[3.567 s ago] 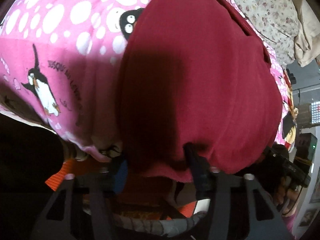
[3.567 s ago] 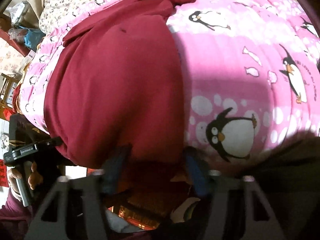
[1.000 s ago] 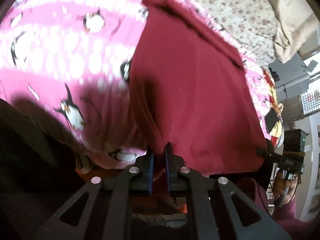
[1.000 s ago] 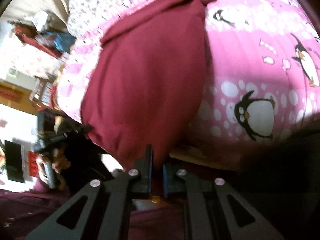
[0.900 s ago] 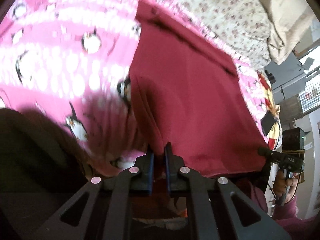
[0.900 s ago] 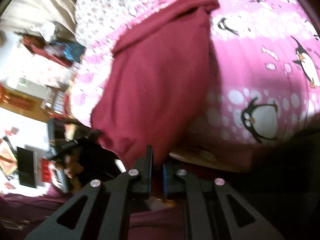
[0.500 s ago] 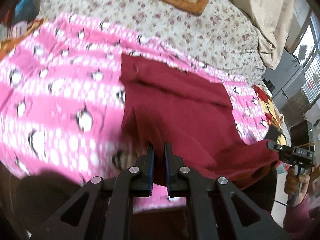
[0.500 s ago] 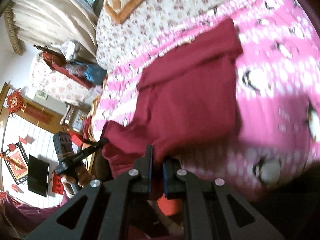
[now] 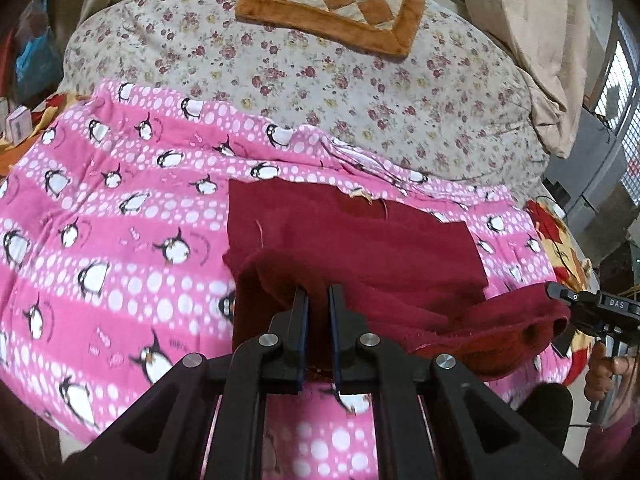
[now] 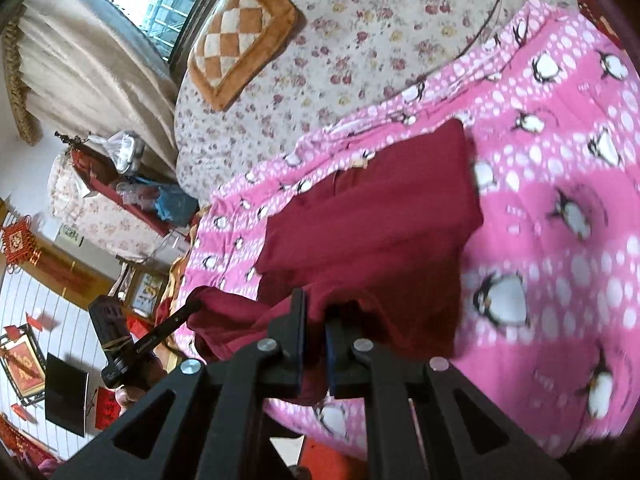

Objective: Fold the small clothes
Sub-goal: 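Lower the hem onto the collar end and open both grippers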

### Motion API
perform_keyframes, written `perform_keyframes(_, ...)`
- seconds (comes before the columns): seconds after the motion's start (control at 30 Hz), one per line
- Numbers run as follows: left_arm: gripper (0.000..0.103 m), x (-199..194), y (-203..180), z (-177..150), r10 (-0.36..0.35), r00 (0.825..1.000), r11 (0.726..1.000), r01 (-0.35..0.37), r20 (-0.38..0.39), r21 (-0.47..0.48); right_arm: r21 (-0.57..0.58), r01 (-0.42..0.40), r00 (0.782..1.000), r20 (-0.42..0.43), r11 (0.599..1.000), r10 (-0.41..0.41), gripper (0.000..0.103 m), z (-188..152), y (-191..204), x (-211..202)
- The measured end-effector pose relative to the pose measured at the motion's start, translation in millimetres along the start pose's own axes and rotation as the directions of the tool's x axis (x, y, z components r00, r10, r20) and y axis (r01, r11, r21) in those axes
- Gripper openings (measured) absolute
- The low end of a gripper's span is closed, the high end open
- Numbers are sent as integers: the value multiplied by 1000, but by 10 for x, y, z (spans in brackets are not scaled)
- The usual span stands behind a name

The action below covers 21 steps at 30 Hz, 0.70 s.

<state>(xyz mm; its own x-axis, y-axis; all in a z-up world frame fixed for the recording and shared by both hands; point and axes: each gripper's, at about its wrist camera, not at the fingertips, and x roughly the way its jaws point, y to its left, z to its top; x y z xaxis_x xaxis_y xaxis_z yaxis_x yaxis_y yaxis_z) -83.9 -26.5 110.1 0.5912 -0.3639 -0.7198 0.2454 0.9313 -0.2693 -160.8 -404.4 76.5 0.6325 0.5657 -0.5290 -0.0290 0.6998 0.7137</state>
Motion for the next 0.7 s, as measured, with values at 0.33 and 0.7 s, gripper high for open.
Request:
perform_keyframes(0.33, 0, 388, 23, 372, 28, 1000, 1000, -28, -5, 5, 29, 23, 999, 26, 999, -24, 8, 391, -130, 258)
perform_keyframes(0.7, 0, 1210, 230, 814, 38, 995, 996, -46, -97, -77, 77, 82, 996, 26, 994, -84, 8, 941, -421, 769)
